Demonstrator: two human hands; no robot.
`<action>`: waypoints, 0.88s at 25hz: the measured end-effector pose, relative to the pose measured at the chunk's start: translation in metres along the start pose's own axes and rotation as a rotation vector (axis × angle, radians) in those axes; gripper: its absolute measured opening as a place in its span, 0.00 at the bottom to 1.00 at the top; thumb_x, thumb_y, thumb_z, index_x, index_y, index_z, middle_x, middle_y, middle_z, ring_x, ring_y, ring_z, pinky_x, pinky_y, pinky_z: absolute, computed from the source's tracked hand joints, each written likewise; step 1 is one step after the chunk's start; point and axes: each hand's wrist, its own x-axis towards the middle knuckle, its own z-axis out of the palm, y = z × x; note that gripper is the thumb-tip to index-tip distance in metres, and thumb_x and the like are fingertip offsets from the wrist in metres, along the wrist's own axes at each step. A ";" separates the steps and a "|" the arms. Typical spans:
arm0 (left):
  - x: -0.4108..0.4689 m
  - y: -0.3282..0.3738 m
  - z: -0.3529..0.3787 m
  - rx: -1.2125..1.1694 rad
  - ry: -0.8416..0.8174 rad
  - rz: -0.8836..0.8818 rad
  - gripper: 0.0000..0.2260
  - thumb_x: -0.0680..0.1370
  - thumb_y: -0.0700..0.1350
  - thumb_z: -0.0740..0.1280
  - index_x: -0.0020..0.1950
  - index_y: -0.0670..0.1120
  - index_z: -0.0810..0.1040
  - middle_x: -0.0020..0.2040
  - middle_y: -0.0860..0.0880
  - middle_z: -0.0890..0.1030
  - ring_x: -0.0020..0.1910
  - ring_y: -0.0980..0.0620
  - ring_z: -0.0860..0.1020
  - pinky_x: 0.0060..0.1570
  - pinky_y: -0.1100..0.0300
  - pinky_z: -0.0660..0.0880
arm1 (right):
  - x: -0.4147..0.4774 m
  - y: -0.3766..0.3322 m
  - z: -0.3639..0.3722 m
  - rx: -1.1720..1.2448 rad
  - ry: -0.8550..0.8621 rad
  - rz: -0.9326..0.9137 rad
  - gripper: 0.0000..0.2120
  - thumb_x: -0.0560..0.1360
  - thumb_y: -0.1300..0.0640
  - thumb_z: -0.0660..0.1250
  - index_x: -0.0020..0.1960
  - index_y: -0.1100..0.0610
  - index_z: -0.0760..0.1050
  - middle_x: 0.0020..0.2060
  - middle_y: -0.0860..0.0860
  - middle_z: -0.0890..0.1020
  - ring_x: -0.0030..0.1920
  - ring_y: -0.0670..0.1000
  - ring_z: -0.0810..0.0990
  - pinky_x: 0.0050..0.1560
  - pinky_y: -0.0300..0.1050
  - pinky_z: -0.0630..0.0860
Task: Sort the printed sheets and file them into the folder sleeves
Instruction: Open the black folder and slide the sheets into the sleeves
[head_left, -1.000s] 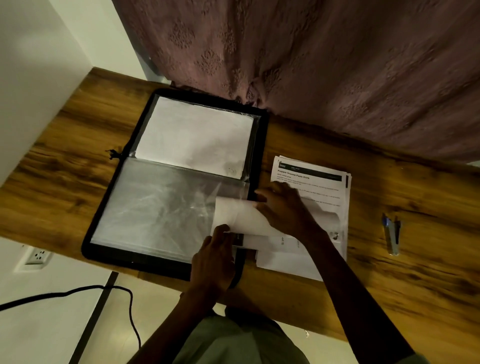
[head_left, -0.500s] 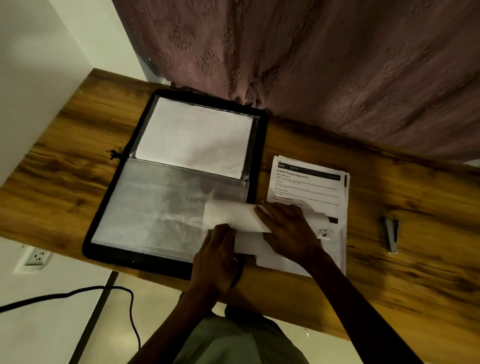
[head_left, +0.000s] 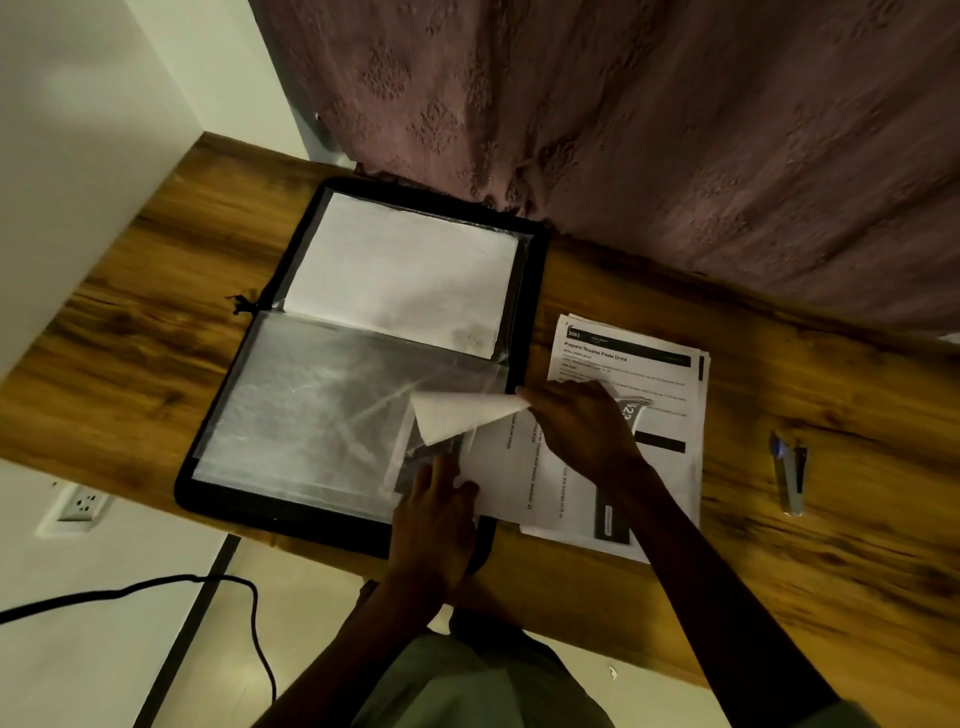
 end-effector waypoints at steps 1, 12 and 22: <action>0.001 0.002 -0.001 0.012 -0.022 -0.001 0.15 0.75 0.47 0.71 0.61 0.48 0.80 0.71 0.45 0.66 0.69 0.42 0.69 0.51 0.51 0.81 | 0.010 0.002 0.001 -0.006 -0.027 0.029 0.14 0.73 0.60 0.72 0.59 0.56 0.80 0.50 0.54 0.85 0.48 0.57 0.84 0.50 0.57 0.80; 0.013 -0.002 0.003 -0.093 0.029 0.014 0.17 0.79 0.50 0.66 0.68 0.51 0.72 0.70 0.50 0.62 0.66 0.49 0.69 0.56 0.57 0.78 | -0.017 -0.041 0.045 0.010 0.131 -0.005 0.11 0.77 0.60 0.65 0.58 0.61 0.77 0.59 0.59 0.78 0.62 0.60 0.76 0.65 0.58 0.72; 0.015 -0.006 0.003 -0.356 0.133 0.156 0.22 0.67 0.46 0.74 0.58 0.51 0.70 0.58 0.47 0.75 0.46 0.47 0.82 0.36 0.61 0.80 | 0.027 -0.046 0.047 0.047 -0.252 -0.265 0.44 0.68 0.41 0.72 0.77 0.58 0.60 0.75 0.61 0.64 0.74 0.63 0.64 0.71 0.62 0.62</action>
